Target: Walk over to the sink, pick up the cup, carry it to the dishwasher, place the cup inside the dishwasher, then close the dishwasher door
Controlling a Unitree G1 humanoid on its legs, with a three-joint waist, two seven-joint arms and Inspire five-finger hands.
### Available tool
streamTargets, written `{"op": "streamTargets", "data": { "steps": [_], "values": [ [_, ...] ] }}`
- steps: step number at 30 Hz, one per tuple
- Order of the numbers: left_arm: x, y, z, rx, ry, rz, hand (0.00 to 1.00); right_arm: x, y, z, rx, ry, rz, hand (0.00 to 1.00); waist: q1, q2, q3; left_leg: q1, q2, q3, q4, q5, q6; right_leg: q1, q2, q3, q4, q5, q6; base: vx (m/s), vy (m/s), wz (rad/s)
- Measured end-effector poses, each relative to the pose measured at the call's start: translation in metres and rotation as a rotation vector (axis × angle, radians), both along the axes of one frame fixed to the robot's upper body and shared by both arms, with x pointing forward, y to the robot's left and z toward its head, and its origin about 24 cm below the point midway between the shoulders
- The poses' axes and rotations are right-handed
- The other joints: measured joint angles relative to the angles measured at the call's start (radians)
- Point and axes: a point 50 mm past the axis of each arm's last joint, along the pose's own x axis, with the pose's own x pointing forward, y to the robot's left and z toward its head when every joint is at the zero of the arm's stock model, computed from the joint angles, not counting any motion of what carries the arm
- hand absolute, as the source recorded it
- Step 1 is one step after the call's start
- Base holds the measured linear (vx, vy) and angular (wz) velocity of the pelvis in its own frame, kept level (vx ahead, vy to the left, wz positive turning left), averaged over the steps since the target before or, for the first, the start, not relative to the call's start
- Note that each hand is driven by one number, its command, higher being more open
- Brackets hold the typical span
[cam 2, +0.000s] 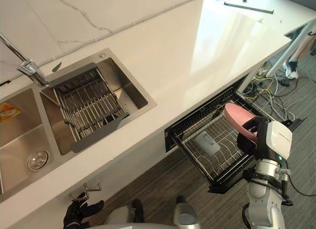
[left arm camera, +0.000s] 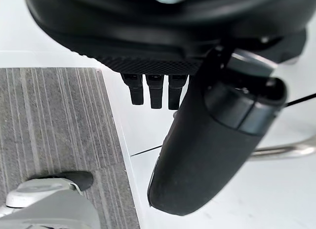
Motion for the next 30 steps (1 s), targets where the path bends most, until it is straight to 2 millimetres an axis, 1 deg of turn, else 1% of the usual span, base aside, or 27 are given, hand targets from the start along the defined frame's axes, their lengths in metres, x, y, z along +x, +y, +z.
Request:
{"op": "streamTargets", "data": {
  "steps": [3,6,8,12,14,15,17,18,19,20,22,27,30],
  "values": [
    [0.004,-0.001,0.000,-0.001,-0.009,-0.003,0.90,0.008,-0.004,-0.004,0.055,-0.011,-0.027,0.30,0.001,0.009,0.013,-0.043,-0.008,0.017,0.000,0.007,0.008,-0.059,-0.004,0.019,0.024,0.004,0.006,-0.02,0.018,-0.15],
    [0.019,-0.006,0.002,-0.006,-0.041,-0.037,0.90,0.024,-0.012,-0.004,0.115,-0.033,-0.058,0.30,0.003,0.026,0.057,-0.076,-0.022,0.024,0.000,0.014,0.020,-0.101,-0.016,0.032,0.035,0.012,0.017,-0.04,0.046,-0.07],
    [0.025,-0.009,0.004,-0.009,-0.058,-0.055,0.90,0.033,-0.012,-0.001,0.149,-0.058,-0.059,0.30,0.005,0.031,0.076,-0.090,-0.024,0.031,0.000,0.017,0.023,-0.123,-0.021,0.039,0.042,0.013,0.020,-0.03,0.030,-0.07],
    [0.037,-0.011,0.007,-0.019,-0.101,-0.052,0.90,0.054,-0.015,0.011,0.188,-0.109,-0.046,0.30,0.013,0.038,0.116,-0.114,-0.038,0.038,-0.009,0.027,0.031,-0.166,-0.029,0.056,0.062,0.014,0.021,-0.02,0.019,-0.05],
    [0.044,-0.014,0.009,-0.024,-0.126,-0.062,0.90,0.067,-0.018,0.023,0.189,-0.143,-0.036,0.30,0.016,0.048,0.137,-0.124,-0.046,0.041,-0.031,0.042,0.034,-0.189,-0.037,0.061,0.066,0.017,0.027,0.00,0.000,0.00],
    [0.046,-0.015,0.009,-0.025,-0.130,-0.062,0.90,0.070,-0.018,0.025,0.196,-0.151,-0.036,0.30,0.018,0.050,0.141,-0.127,-0.048,0.041,-0.034,0.044,0.035,-0.193,-0.039,0.062,0.066,0.018,0.028,0.00,0.000,0.00],
    [0.047,-0.015,0.010,-0.026,-0.136,-0.062,0.90,0.079,-0.018,0.028,0.199,-0.150,-0.028,0.30,0.024,0.055,0.149,-0.132,-0.053,0.043,-0.038,0.046,0.036,-0.202,-0.040,0.065,0.068,0.019,0.028,0.00,0.000,0.00],
    [0.050,-0.016,0.011,-0.031,-0.151,-0.057,0.90,0.087,-0.016,0.032,0.216,-0.160,-0.013,0.30,0.030,0.059,0.166,-0.134,-0.053,0.043,-0.046,0.052,0.037,-0.209,-0.041,0.068,0.069,0.021,0.030,0.00,0.000,0.00],
    [0.052,-0.017,0.011,-0.037,-0.161,-0.054,0.90,0.093,-0.013,0.036,0.219,-0.170,-0.001,0.30,0.031,0.059,0.170,-0.145,-0.055,0.045,-0.056,0.059,0.037,-0.225,-0.043,0.071,0.069,0.025,0.031,-0.02,-0.014,-0.03],
    [0.055,-0.018,0.012,-0.041,-0.169,-0.053,0.90,0.098,-0.011,0.040,0.223,-0.180,0.011,0.90,0.032,0.059,0.180,-0.150,-0.058,0.048,-0.065,0.066,0.038,-0.236,-0.045,0.075,0.069,0.030,0.031,-0.02,-0.001,-0.03],
    [0.061,-0.018,0.014,-0.040,-0.186,-0.058,0.90,0.103,-0.011,0.045,0.229,-0.193,0.016,0.90,0.036,0.060,0.197,-0.154,-0.060,0.049,-0.068,0.070,0.039,-0.240,-0.051,0.076,0.069,0.033,0.032,0.00,0.000,0.00],
    [0.075,-0.019,0.021,-0.033,-0.236,-0.072,0.90,0.106,-0.012,0.051,0.243,-0.214,0.019,0.90,0.045,0.061,0.197,-0.167,-0.070,0.046,-0.070,0.075,0.045,-0.251,-0.060,0.074,0.070,0.034,0.035,-0.01,0.014,0.04],
    [0.078,-0.021,0.023,-0.028,-0.248,-0.080,0.90,0.106,-0.012,0.052,0.243,-0.223,0.017,0.90,0.052,0.060,0.197,-0.168,-0.072,0.046,-0.070,0.077,0.047,-0.251,-0.063,0.074,0.070,0.036,0.036,-0.01,0.004,0.01]
  ]
}}
